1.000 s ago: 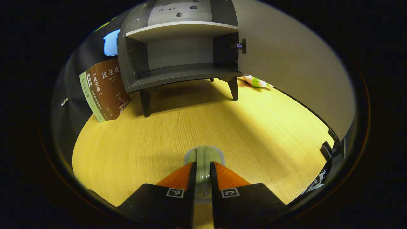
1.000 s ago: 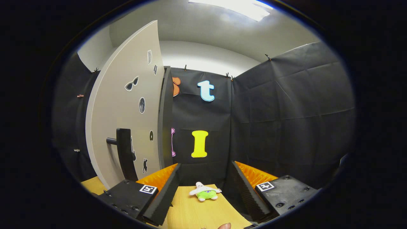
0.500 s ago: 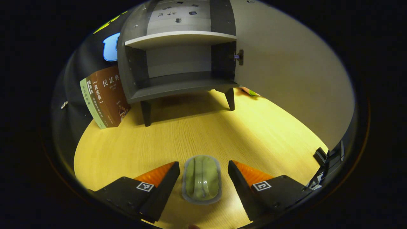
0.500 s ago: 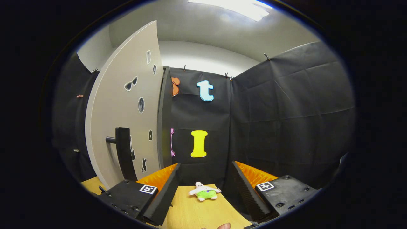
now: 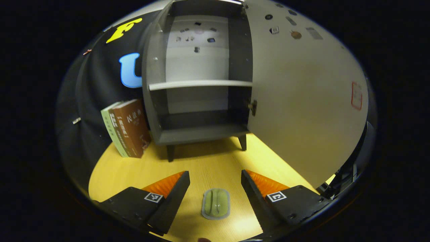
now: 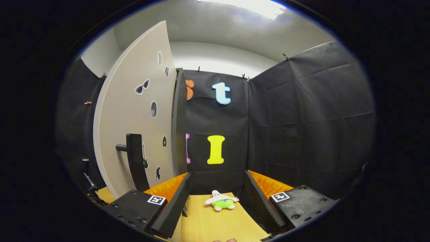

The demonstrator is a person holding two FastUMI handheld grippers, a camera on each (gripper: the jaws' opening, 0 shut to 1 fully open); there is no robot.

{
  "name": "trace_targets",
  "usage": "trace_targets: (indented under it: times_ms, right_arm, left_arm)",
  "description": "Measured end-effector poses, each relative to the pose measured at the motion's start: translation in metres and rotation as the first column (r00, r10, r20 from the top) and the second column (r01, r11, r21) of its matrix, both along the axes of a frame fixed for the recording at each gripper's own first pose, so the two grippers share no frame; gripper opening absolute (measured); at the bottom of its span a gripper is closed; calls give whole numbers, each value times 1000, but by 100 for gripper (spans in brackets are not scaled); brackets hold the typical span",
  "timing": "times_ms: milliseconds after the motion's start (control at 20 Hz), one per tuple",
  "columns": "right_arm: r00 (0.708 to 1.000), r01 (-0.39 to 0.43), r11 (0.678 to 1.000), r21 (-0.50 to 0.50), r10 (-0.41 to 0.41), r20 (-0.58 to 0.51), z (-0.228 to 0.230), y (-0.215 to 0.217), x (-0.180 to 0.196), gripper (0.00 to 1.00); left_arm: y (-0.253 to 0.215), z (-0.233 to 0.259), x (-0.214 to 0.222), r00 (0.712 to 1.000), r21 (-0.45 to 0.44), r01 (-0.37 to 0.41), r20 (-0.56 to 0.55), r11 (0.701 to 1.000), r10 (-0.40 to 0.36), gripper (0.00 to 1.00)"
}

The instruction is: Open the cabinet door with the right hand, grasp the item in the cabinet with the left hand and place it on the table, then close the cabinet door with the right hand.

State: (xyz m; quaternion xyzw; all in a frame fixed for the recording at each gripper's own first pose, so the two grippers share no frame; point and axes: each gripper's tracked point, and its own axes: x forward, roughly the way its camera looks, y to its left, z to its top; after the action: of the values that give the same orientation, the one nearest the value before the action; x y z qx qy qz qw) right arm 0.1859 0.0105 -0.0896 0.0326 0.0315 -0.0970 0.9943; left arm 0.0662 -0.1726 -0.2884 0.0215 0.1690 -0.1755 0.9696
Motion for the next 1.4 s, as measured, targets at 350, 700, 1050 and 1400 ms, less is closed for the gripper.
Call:
trace_targets:
  times_ms: [350,700,1050,1400]
  right_arm:
    - [999,-40,999,10,40,5,5,17,3,97]
    - [998,-70,998,5,70,4,10,32,-1,97]
    - [1000,-28,999,-23,27,-5,9,32,-1,95]
    - [1000,-5,1000,-20,5,-2,11,54,-7,95]
  left_arm:
    - [52,140,-8,979,-80,-142,138,987,152,96]
    - [94,219,-35,954,-105,-161,239,981,182,96]
    - [118,243,-67,948,-131,-153,260,980,183,96]
    - [145,235,-83,952,-106,-161,246,981,183,96]
